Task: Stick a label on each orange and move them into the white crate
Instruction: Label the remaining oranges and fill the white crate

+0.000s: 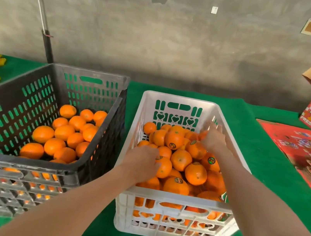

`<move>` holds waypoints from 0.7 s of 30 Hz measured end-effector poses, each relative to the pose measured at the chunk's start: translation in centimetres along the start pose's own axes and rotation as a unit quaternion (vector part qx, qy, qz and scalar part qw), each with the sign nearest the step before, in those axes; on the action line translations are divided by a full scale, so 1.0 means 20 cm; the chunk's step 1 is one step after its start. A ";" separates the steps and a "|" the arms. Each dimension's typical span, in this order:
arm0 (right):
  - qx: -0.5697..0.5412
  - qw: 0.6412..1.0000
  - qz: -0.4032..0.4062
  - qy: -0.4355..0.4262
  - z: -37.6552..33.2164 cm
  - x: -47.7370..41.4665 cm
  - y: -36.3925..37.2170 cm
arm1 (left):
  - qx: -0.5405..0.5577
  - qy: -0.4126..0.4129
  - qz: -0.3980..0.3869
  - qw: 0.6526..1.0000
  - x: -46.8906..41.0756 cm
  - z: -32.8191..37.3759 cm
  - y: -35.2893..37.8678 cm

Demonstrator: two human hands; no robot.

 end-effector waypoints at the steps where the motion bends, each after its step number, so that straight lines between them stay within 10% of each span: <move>1: -0.024 0.999 0.041 -0.009 -0.02 0.06 -0.04 | 0.020 -0.003 0.008 1.000 0.00 0.00 -0.01; 6: -0.264 0.904 0.200 -0.271 -0.21 0.68 -0.25 | 0.087 0.018 0.062 0.994 0.05 0.03 -0.07; 11: -0.251 0.857 -0.034 -0.449 -0.26 1.29 -0.07 | 0.107 0.043 0.071 0.991 0.15 0.02 -0.11; 15: 0.031 0.876 -0.241 -0.416 -0.22 1.40 0.37 | 0.162 0.065 0.112 0.978 0.28 0.01 -0.12; 21: 0.142 0.911 -0.262 -0.284 -0.17 1.44 0.70 | 0.233 0.153 0.260 0.925 0.68 -0.05 -0.07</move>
Point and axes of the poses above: each hand's wrist, its own x-axis away from the middle knuckle, its own y-axis out of the palm, z = x × y, the point moved 1 cm from there along -x, towards the middle knuckle, and after that the axes turned 11 degrees about x, right-handed, at the moved point
